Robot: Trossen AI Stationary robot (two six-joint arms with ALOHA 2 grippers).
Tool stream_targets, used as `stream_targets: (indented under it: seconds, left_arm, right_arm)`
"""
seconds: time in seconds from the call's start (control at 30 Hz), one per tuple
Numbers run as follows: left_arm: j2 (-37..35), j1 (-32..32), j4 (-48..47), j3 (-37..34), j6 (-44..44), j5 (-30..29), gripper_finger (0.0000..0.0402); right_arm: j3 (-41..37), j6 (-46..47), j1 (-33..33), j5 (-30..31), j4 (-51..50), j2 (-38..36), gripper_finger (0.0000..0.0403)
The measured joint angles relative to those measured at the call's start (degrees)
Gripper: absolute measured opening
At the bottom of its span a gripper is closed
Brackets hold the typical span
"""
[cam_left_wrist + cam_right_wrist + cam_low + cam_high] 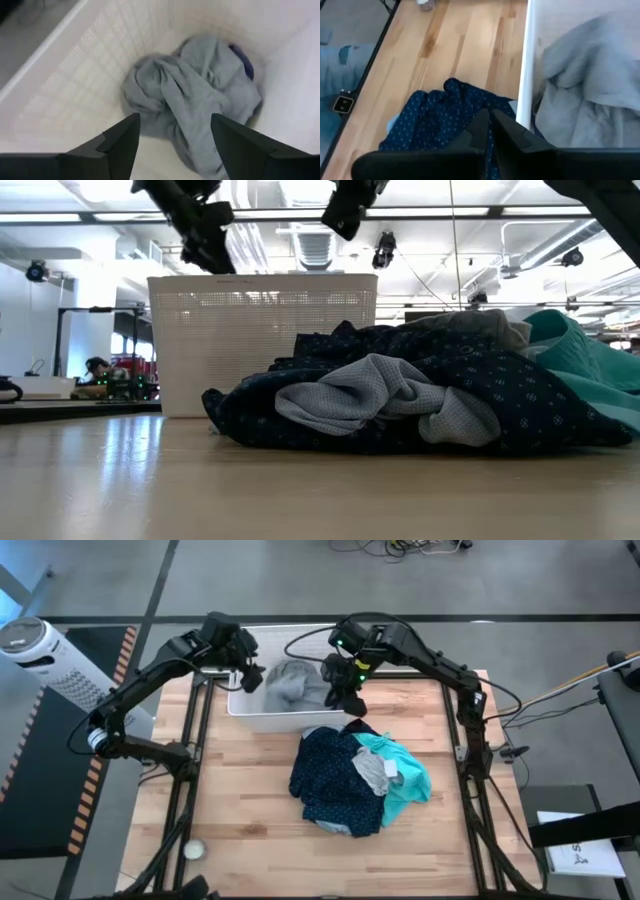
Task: Sort clothes
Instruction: Put the gray sweater into the white laundry bin, then put the gray sock into the white laundry bin
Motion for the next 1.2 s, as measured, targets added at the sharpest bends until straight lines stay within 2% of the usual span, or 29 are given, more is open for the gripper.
stream_targets:
  seconds: [0.2,0.37,0.5,0.53,0.63,0.87,1.03,1.2]
  left_arm:
    - [-0.4,0.0,-2.5,0.0,-0.9,0.0,0.0195]
    - [-3.5,0.0,1.3,0.0,-0.8,0.6,0.0107]
    - [-7.1,-0.2,4.7,-0.1,-1.2,7.6,0.0023]
    - [-8.2,-0.3,5.8,-0.4,-1.6,9.8,0.0012]
    - [-11.4,-1.2,10.8,-2.2,-3.1,14.4,0.0013]
    - [-19.3,-7.9,23.8,-11.5,-3.0,15.6,0.0002]
    - [-24.0,-13.9,31.9,-19.0,-3.4,15.5,0.0]
    - [-27.6,-19.0,34.4,-24.3,-3.7,15.3,0.0]
  right_arm:
    - [-5.2,-1.4,0.2,0.0,5.0,-1.7,0.0001]
    - [-15.4,-0.8,0.6,0.2,14.5,-7.7,0.0]
    - [-26.3,0.7,1.1,2.3,24.5,-15.3,0.0]
    - [-29.3,1.0,1.4,3.5,27.1,-17.5,0.0]
    - [-38.0,2.4,2.0,7.8,35.2,-24.2,0.0]
    - [-55.3,5.4,4.4,14.4,51.5,-37.8,0.0]
    - [-64.4,7.6,6.6,21.6,54.6,-45.1,0.0]
    - [-72.4,9.6,10.0,30.3,54.4,-51.4,0.0]
